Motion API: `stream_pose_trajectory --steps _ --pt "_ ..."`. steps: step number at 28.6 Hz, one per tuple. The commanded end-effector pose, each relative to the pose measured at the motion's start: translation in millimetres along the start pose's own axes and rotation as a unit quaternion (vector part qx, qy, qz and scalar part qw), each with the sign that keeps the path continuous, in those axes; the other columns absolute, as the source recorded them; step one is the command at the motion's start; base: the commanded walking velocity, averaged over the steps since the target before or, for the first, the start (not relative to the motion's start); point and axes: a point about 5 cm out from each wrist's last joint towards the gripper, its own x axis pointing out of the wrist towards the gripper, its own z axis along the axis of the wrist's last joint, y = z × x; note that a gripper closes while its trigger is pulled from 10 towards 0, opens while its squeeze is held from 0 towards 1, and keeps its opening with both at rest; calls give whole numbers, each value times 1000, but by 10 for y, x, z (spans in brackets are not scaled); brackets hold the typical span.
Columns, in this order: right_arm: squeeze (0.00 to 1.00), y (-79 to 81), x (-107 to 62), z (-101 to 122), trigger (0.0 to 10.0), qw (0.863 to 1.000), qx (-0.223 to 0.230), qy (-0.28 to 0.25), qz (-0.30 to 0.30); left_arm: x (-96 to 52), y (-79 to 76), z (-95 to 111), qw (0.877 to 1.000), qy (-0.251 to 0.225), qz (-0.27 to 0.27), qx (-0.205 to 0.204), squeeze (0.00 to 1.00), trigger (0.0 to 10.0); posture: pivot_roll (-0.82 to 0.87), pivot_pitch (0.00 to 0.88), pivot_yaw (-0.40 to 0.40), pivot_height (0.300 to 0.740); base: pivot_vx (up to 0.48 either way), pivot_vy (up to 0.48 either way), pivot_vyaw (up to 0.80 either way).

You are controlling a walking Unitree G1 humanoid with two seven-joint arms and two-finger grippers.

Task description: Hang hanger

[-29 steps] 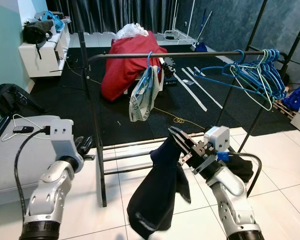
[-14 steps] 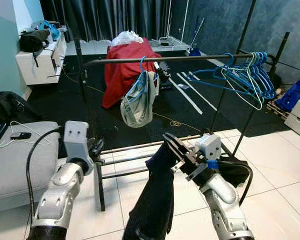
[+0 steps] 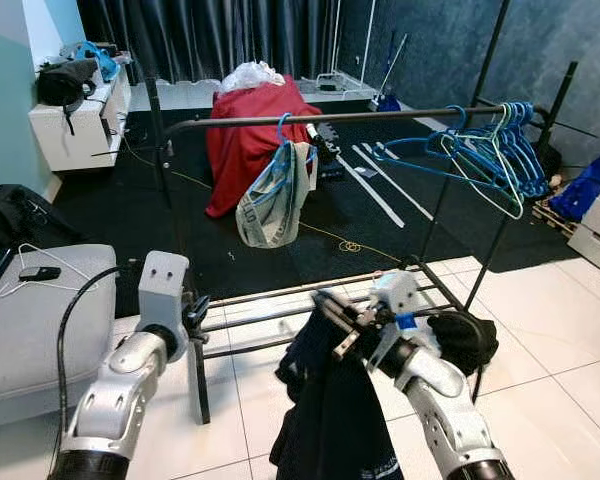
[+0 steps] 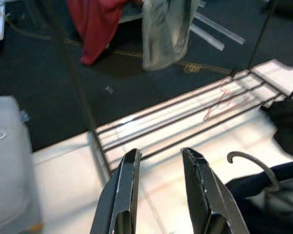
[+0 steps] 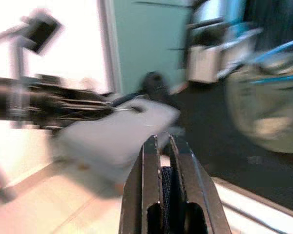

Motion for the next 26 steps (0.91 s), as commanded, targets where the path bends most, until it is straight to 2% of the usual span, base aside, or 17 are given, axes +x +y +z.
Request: stream_pose_trajectory --steps 1,2,3,5,6,8,9,11,14,15,16,17,20,23,24,25,26 --pt "0 65 55 92 10000 997 1 4 75 -14 32 -102 1000 18 -3 25 0 10000 -94 14 -14 740 0 0 0" --pt "0 92 39 94 10000 993 -4 22 113 -10 39 -96 999 13 -4 38 0 10000 -92 14 -18 740 0 0 0" --pt "0 92 39 94 10000 993 -4 22 113 -10 39 -96 999 13 -4 38 0 10000 -92 14 -18 740 0 0 0" --pt "0 84 -81 159 10000 979 -13 60 195 -16 66 -71 999 -2 -20 31 0 10000 -90 15 -22 740 0 0 0" --pt "0 84 -81 159 10000 979 -13 60 195 -16 66 -71 999 -2 -20 31 0 10000 -90 15 -22 740 0 0 0" --pt "0 2 -208 267 10000 969 -26 81 233 -46 69 -61 998 -12 -58 -18 0 10000 -90 18 -27 740 0 0 0" --pt "0 2 -208 267 10000 969 -26 81 233 -46 69 -61 998 -12 -58 -18 0 10000 -90 18 -27 740 0 0 0" --pt "0 -94 -284 443 10000 965 -39 75 250 -123 59 -97 990 -33 -109 -78 0 10000 -96 23 -29 740 0 0 0" --pt "0 -122 -299 517 10000 964 -41 67 254 -149 66 -124 987 -37 -120 -100 0 10000 -96 23 -29 740 0 0 0" --pt "0 -144 -304 647 10000 962 -38 57 265 -180 109 -153 983 -59 -129 -120 1000 10000 -104 26 -37 740 0 0 0" --pt "0 -148 -307 765 10000 958 -34 51 280 -218 149 -162 977 -82 -144 -136 1000 10000 -113 34 -44 740 0 0 0" --pt "0 -148 -307 765 10000 958 -34 51 280 -218 149 -162 977 -82 -144 -136 1000 10000 -113 34 -44 740 0 0 0" --pt "0 -146 -322 925 10000 948 -34 59 312 -314 197 -140 970 -108 -186 -117 1000 10000 -114 38 -51 740 0 0 0" --pt "0 -147 -328 955 10000 944 -36 64 320 -342 198 -127 967 -109 -202 -107 1000 10000 -114 38 -51 740 0 0 0" --pt "0 -152 -329 983 10000 941 -39 68 330 -392 185 -93 961 -107 -236 -97 1000 10000 -107 40 -53 740 0 0 0" --pt "0 -152 -329 983 10000 941 -39 68 330 -392 185 -93 961 -107 -236 -97 1000 10000 -107 40 -53 740 0 0 0" --pt "0 -155 -315 1011 10000 938 -41 69 339 -446 157 -54 951 -97 -280 -89 1000 10000 -98 48 -56 740 0 0 0"
